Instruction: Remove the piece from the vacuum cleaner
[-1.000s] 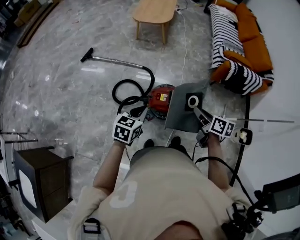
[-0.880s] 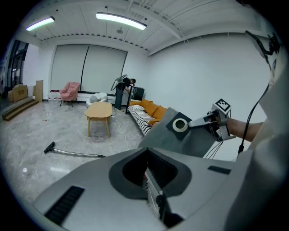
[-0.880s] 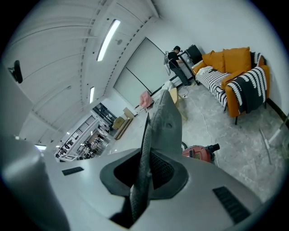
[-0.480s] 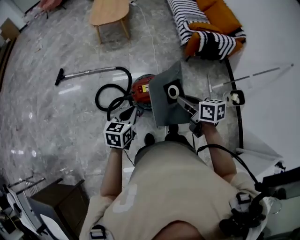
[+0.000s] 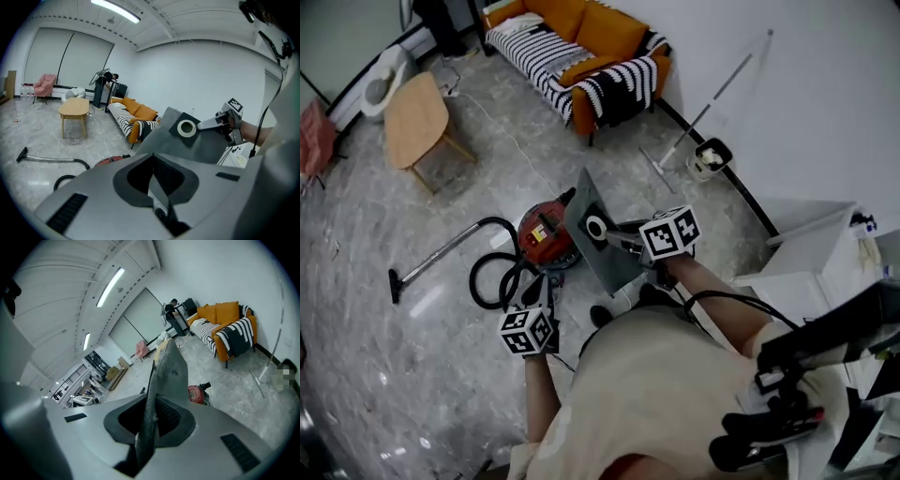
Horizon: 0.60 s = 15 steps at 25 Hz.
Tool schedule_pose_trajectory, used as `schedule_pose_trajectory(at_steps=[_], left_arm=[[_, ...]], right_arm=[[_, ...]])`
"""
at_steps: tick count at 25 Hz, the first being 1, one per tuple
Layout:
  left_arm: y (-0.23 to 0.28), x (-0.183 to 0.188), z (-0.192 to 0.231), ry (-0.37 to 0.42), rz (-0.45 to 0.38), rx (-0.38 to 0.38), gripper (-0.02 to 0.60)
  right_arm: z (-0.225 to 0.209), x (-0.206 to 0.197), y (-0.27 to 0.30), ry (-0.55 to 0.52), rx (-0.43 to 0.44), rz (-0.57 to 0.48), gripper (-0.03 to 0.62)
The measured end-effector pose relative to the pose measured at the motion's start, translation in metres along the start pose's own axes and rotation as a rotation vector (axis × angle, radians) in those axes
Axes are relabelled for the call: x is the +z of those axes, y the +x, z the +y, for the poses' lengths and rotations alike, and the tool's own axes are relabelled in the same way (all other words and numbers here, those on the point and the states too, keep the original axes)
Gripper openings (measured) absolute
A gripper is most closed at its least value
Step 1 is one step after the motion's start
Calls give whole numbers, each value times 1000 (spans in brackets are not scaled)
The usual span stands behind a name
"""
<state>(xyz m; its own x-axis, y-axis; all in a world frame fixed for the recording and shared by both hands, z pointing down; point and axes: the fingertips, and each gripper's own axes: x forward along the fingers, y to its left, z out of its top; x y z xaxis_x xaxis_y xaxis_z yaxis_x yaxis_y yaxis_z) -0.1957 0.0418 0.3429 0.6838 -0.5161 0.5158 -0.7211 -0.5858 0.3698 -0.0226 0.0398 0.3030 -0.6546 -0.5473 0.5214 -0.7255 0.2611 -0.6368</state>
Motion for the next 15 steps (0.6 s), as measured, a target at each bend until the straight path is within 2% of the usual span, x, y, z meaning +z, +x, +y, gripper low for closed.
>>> schedule_pose_trajectory(at_steps=[4, 9, 15], left_arm=[[0, 1, -16, 25, 0, 12, 3], [-6, -2, -35, -18, -40, 78, 3], [5, -15, -98, 6, -30, 80, 3]], right_arm=[[5, 1, -15, 0, 48, -34, 32], [-5, -7, -43, 65, 100, -75, 32], [-37, -26, -99, 142, 145, -120, 32]])
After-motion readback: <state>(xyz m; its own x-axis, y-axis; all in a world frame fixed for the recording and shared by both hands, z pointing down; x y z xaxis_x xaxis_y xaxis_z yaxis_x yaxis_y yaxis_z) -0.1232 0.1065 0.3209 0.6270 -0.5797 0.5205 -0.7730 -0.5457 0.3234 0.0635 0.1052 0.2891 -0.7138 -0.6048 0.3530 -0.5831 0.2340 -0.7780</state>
